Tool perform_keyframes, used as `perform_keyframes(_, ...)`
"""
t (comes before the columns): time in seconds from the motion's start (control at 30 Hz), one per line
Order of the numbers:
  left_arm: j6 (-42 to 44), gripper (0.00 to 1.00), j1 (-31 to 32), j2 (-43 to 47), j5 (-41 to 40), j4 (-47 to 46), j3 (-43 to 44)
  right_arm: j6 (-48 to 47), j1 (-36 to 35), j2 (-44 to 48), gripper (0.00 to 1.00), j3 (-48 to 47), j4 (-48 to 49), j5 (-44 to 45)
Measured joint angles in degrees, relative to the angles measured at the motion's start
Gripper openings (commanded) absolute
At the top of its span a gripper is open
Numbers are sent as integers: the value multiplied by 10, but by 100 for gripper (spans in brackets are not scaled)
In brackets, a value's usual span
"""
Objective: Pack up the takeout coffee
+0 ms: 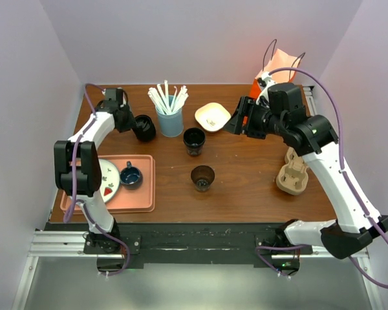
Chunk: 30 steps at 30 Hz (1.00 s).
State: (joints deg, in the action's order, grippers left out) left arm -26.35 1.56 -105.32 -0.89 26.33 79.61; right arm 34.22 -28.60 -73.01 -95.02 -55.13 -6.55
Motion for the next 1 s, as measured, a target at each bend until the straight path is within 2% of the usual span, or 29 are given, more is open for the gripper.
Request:
perform_keyframes(0.3,5,23,0,-25,-5,14,28,-4,0,-9,66,-5,0,0)
perform_keyframes(0.5,7,10,0,-28,-9,25,47,-6,0,-9,66,-5,0,0)
perform_keyframes(1.0,19,5,0,-31,-2,75,94,-16,0,-28,69,-14,8,-6)
